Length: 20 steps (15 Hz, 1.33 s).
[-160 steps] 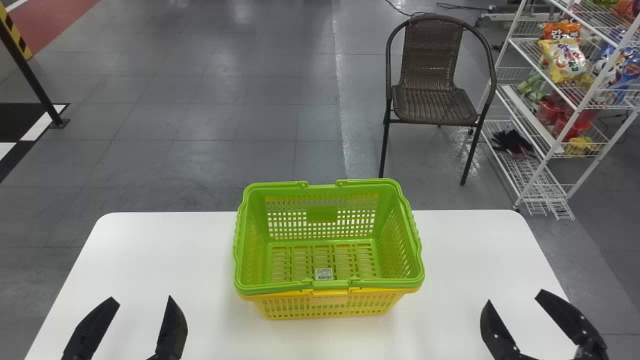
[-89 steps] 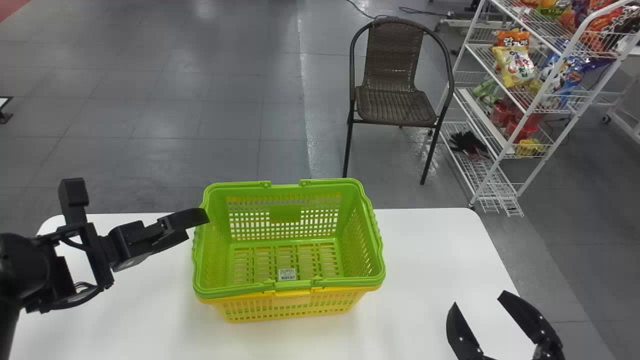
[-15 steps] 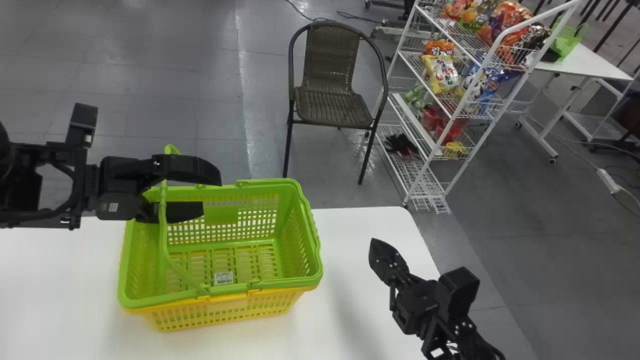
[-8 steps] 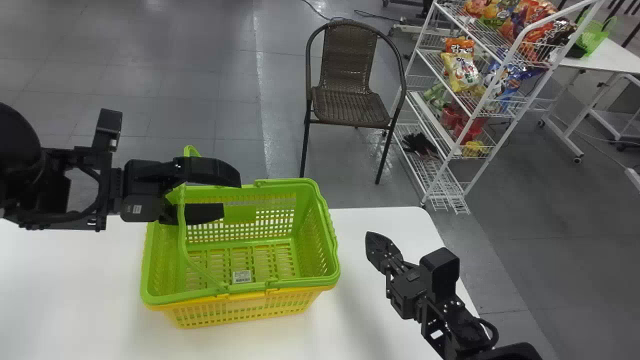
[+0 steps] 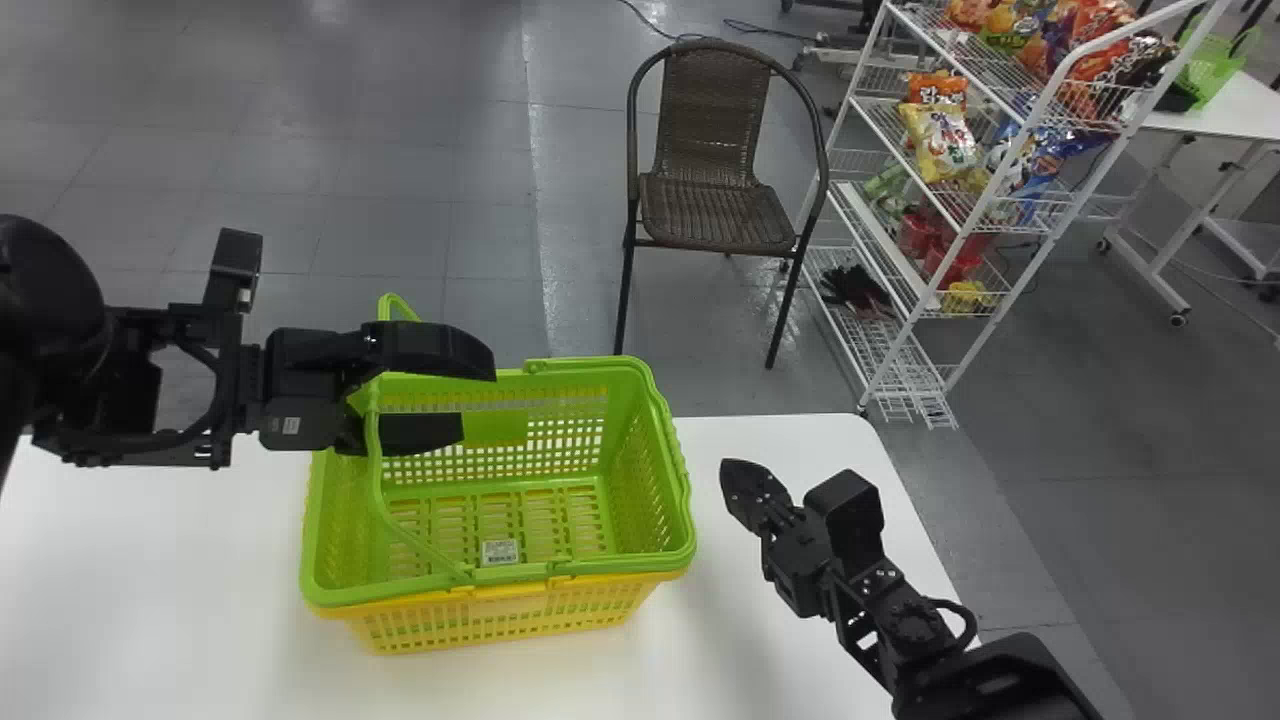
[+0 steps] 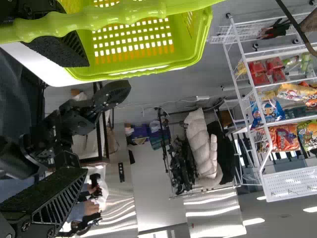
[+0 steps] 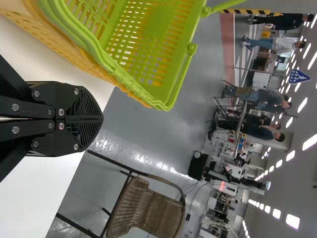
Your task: Grasp handle with right gripper to insert into left gripper then lift and swing left to center
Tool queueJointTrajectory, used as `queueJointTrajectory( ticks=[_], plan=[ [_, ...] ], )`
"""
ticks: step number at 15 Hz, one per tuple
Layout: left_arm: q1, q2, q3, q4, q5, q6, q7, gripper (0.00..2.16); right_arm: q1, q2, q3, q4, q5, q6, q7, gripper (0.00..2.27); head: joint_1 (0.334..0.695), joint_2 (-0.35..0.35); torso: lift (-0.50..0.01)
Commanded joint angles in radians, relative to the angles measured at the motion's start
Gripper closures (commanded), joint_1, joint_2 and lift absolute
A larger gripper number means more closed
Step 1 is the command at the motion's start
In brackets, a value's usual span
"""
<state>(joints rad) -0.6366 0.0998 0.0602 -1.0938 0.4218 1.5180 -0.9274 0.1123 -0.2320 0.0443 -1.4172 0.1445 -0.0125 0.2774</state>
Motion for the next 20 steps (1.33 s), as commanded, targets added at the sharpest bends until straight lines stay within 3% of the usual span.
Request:
queueJointTrajectory(
  ticks=[1,20],
  plan=[
    [0.0,0.0,0.0,0.0,0.0,0.0,0.001,0.03,-0.023,-0.006,0.02,0.026,0.012,0.006,0.0,2.26,0.695,-0.203,0.0],
    [0.008,0.001,0.001,-0.001,0.005,0.0,-0.002,0.04,-0.088,-0.006,0.091,0.081,0.023,0.024,-0.015,2.26,0.695,-0.169,0.0]
  ],
)
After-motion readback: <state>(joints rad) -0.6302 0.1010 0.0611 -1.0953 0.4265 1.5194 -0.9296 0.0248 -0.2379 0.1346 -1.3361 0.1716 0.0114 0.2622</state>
